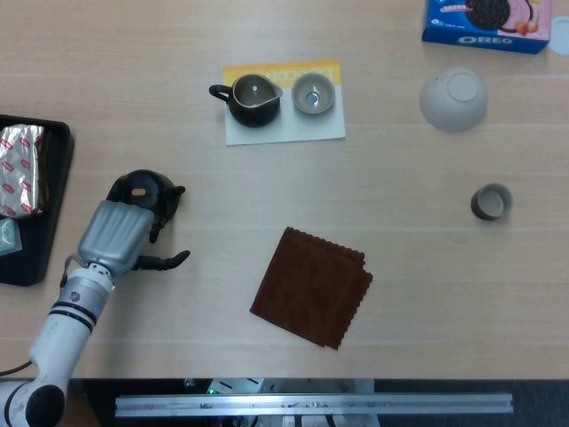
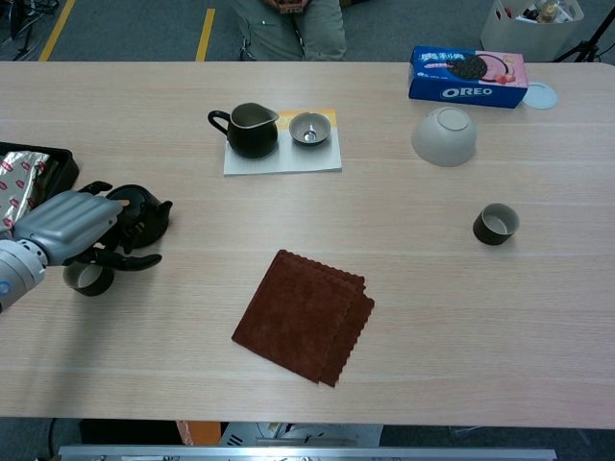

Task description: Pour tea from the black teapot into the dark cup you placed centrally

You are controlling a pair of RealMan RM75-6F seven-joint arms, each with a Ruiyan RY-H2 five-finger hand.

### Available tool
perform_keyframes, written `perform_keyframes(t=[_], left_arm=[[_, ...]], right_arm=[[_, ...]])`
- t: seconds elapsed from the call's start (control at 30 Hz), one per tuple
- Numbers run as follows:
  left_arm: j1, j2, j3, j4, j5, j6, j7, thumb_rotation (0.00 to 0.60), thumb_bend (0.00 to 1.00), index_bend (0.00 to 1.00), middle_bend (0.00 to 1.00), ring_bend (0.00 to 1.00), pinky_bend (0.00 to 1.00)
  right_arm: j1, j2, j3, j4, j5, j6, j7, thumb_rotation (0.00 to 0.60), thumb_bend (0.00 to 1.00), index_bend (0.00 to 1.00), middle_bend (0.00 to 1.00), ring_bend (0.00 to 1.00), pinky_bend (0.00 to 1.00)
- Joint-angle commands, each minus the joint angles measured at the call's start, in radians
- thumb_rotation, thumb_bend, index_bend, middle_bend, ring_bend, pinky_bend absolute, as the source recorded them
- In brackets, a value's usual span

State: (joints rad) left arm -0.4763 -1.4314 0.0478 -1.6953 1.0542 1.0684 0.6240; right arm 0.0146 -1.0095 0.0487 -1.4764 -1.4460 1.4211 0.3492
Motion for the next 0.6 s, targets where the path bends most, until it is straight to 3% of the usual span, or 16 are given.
perform_keyframes(t=[0.03,0.3,0.6], left_arm=[[-0.005,-0.003,-0.004,0.005,-0.003,-0.004,-0.001,0.136,0.15,0.58,0.73,0.52,0.0],[-0.016,-0.008,-0.02,0.022,-0.012,-0.019,-0.03,0.09,0.15,0.72,0.87,0.63,0.0],[-0.019,-0.002,-0.044,0.034,-0.003,-0.027,-0.102,0.008,0.15,0.82,0.9,0.68,0.0]], right_arm=[[-0.001,0.0,0.001,0.002,0.001,0.001,0.002,0.6,0.12,0.22,0.16,0.01,0.13],[-0.003,0.002,0.004,0.003,0.004,0.003,0.009,0.6,0.12,0.22,0.16,0.01,0.13],[-0.002,0.004,0.007,-0.004,0.005,0.002,0.003,0.6,0.12,0.22,0.16,0.01,0.13]])
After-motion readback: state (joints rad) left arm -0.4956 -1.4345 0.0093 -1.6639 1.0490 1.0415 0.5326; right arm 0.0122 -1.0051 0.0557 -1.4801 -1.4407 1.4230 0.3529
